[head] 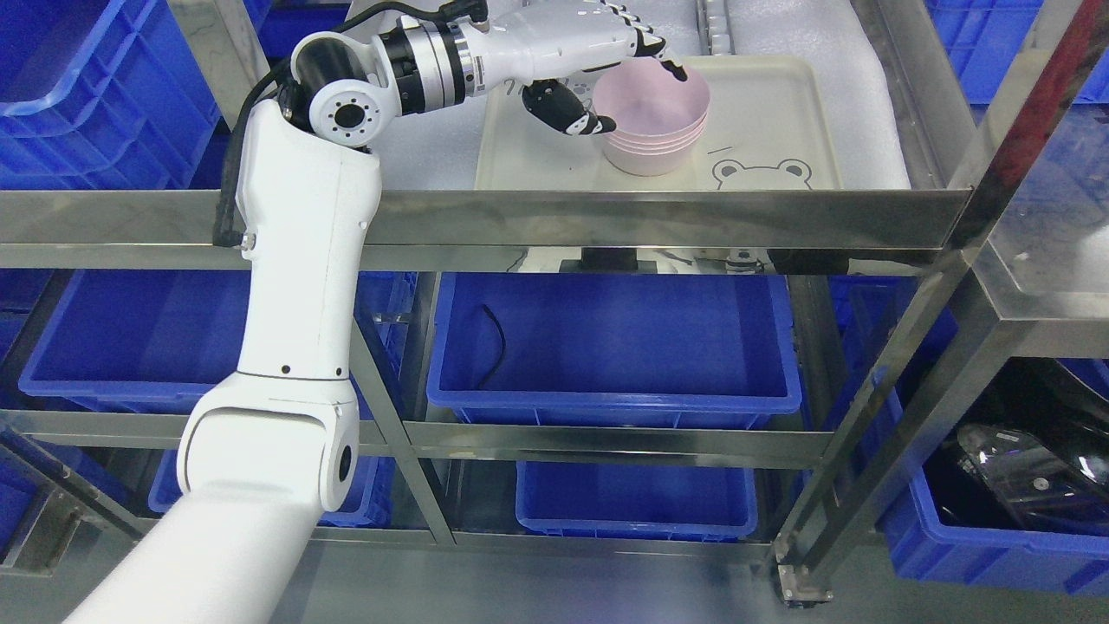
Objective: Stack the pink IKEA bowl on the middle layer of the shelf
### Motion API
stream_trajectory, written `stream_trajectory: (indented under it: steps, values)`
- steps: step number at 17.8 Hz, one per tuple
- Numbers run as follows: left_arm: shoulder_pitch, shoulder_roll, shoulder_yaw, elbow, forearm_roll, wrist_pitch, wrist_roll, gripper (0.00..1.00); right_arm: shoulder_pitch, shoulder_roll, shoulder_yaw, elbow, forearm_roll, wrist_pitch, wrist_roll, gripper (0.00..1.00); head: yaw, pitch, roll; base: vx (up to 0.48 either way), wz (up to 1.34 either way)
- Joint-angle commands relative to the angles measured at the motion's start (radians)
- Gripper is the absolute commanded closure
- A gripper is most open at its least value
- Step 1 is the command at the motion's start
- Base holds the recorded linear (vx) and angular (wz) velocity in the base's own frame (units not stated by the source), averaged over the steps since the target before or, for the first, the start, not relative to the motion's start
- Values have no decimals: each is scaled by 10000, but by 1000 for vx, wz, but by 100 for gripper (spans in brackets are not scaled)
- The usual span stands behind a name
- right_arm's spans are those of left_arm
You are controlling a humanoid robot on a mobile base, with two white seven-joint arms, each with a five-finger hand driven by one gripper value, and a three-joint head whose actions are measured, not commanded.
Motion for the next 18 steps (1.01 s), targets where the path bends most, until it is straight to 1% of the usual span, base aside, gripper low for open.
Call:
stream_trajectory:
  steps: [1,2,3,4,5,7,8,10,12,15,18]
  values:
    - [834,123,-1051,-1039,3963,2,107,22,230,-175,0,-175,0,4,-3,0,0,0,0,0,0]
    - [1247,123,-1803,-1789,4441,286,259,19,230,-175,0,-175,0,4,-3,0,0,0,0,0,0]
    - [1768,123,-2843,-2541,4674,840,686,17,230,-175,0,-175,0,4,-3,0,0,0,0,0,0]
    - [2289,123,-4007,-3004,4676,861,1237,17,230,-175,0,-175,0,4,-3,0,0,0,0,0,0]
    - [2689,123,-4763,-3206,4676,846,1424,17,230,-175,0,-175,0,4,-3,0,0,0,0,0,0]
    - [3608,123,-5824,-3544,4661,831,1457,17,230,-175,0,-175,0,4,-3,0,0,-1,0,0,0]
    - [4115,123,-6057,-3621,4646,816,1457,17,230,-175,0,-175,0,4,-3,0,0,-1,0,0,0]
    - [5067,123,-6075,-3637,4554,678,1396,17,230,-175,0,-175,0,4,-3,0,0,-1,0,0,0]
    - [6018,123,-5922,-3622,4279,158,1334,17,230,-175,0,-175,0,4,-3,0,0,-1,0,0,0]
    - [7460,123,-4913,-3607,4201,2,1334,17,230,-175,0,-175,0,4,-3,0,0,-1,0,0,0]
    - [8504,123,-3487,-3455,4201,2,1349,17,230,-175,0,-175,0,4,-3,0,0,-1,0,0,0]
